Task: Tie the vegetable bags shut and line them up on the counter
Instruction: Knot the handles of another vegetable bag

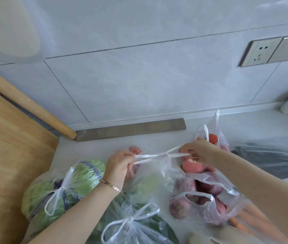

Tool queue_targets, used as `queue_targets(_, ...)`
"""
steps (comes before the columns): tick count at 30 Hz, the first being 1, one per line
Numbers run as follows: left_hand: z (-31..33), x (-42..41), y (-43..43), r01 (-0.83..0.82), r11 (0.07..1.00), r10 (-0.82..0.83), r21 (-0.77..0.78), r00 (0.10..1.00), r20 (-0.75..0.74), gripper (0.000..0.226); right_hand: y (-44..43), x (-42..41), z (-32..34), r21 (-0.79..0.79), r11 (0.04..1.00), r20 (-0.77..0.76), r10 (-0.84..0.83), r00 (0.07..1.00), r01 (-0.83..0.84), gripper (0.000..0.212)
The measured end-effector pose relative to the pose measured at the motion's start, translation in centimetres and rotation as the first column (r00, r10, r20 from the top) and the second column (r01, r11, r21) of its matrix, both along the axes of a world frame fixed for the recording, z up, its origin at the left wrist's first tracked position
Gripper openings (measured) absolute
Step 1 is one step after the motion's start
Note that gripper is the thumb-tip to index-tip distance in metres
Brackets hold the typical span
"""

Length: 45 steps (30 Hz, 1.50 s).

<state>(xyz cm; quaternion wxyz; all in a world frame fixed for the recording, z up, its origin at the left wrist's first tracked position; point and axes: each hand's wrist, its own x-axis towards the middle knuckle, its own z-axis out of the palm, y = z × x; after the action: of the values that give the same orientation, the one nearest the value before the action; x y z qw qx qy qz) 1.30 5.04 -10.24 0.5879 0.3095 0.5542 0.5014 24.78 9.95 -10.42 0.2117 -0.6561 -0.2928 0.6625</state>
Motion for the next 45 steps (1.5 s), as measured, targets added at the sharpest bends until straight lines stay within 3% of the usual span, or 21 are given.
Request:
queue_targets(1,0.0,-0.1,-0.2,-0.027,0.996,0.043,-0.081,0.978,0.203,0.024,0.0,0.1,-0.7,-0.053,0.997,-0.118,-0.069,0.991,0.063,0.006)
queue_targets(2,-0.1,-0.2,-0.3,-0.001,0.992,0.034,-0.123,0.963,0.267,0.029,-0.1,-0.1,-1.3,-0.093,0.988,-0.221,-0.140,0.965,0.122,0.018)
queue_targets(3,-0.1,-0.1,-0.3,0.078,0.986,-0.050,-0.146,0.980,0.193,0.034,-0.1,-0.4,-1.7,-0.122,0.974,-0.315,-0.220,0.923,0.191,0.027)
queue_targets(5,0.4,0.1,-0.1,0.310,0.926,-0.357,-0.215,0.906,-0.229,0.029,0.5,-1.1,-1.7,-0.189,0.932,-0.440,-0.361,0.822,0.308,0.034)
queue_targets(7,1.0,0.0,0.7,0.451,0.845,-0.533,-0.288,0.659,-0.531,0.008,1.1,-1.6,-1.3,-0.217,0.924,-0.514,-0.383,0.768,0.315,0.037)
queue_targets(11,1.0,-0.1,2.2,0.600,0.756,-0.490,-0.261,0.254,-0.834,0.033,2.3,-2.1,-1.5,-0.108,0.971,-0.415,-0.240,0.878,0.215,0.040)
queue_targets(13,0.9,-0.1,1.9,0.650,0.736,-0.484,-0.191,0.308,-0.819,0.037,2.9,-1.7,-2.2,-0.047,0.974,-0.277,-0.228,0.933,0.223,0.039)
queue_targets(15,0.2,-0.7,1.1,0.656,0.750,-0.528,-0.086,0.514,-0.676,0.036,3.0,-0.9,-3.5,-0.069,0.959,-0.191,-0.284,0.940,0.276,0.038)
queue_targets(17,-1.2,-1.8,0.3,0.551,0.834,-0.487,-0.030,0.710,-0.508,0.030,2.4,-1.0,-4.9,-0.137,0.924,-0.199,-0.378,0.904,0.356,0.037)
queue_targets(19,-3.1,-2.6,-0.3,0.430,0.901,-0.400,-0.061,0.767,-0.501,0.028,1.2,-2.4,-6.0,-0.036,0.923,-0.128,-0.384,0.914,0.383,0.038)
queue_targets(20,-3.6,-2.5,-0.6,0.419,0.903,-0.390,-0.096,0.705,-0.592,0.024,0.5,-3.3,-6.1,0.102,0.947,-0.007,-0.307,0.952,0.306,0.038)
queue_targets(21,-3.9,-2.2,-0.8,0.464,0.871,-0.431,-0.163,0.561,-0.707,0.022,-0.3,-4.2,-6.0,0.246,0.959,0.154,-0.182,0.971,0.141,0.037)
queue_targets(23,-4.2,-1.2,-1.1,0.592,0.690,-0.521,-0.416,0.008,-0.854,0.061,-2.0,-5.3,-5.5,0.422,0.843,0.464,0.116,0.878,-0.334,0.030)
queue_targets(24,-4.6,-0.7,-1.1,0.598,0.609,-0.501,-0.522,-0.220,-0.837,0.077,-2.7,-5.6,-5.6,0.401,0.722,0.586,0.271,0.764,-0.564,0.036)
queue_targets(25,-4.9,0.0,-1.1,0.582,0.562,-0.481,-0.588,-0.348,-0.805,0.084,-3.3,-5.6,-6.0,0.329,0.584,0.683,0.395,0.614,-0.742,0.050)
queue_targets(27,-5.8,1.1,-1.0,0.571,0.537,-0.464,-0.621,-0.415,-0.783,0.081,-4.0,-5.6,-7.4,0.130,0.414,0.779,0.520,0.351,-0.901,0.071)
queue_targets(30,-7.9,1.9,-1.2,0.530,0.542,-0.483,-0.652,-0.438,-0.758,0.063,-4.3,-5.4,-9.2,-0.061,0.381,0.794,0.579,0.186,-0.923,0.070)
queue_targets(35,-9.5,1.9,-0.7,0.454,0.576,-0.543,-0.680,-0.409,-0.733,0.065,-4.4,-5.8,-10.0,-0.089,0.425,0.772,0.601,0.207,-0.901,0.069)
queue_targets(40,-6.3,1.4,0.2,0.495,0.701,-0.554,-0.514,-0.076,-0.829,0.047,-3.0,-4.8,-7.1,-0.015,0.608,0.742,0.539,0.398,-0.794,0.042)
queue_targets(42,-4.1,0.7,0.6,0.509,0.771,-0.453,-0.383,0.016,-0.891,0.014,-2.5,-4.1,-4.9,0.105,0.700,0.668,0.476,0.572,-0.706,0.039)
queue_targets(45,-1.1,-0.4,0.8,0.499,0.824,-0.417,-0.267,0.215,-0.883,0.030,-2.3,-3.1,-1.7,0.252,0.833,0.417,0.366,0.832,-0.493,0.033)
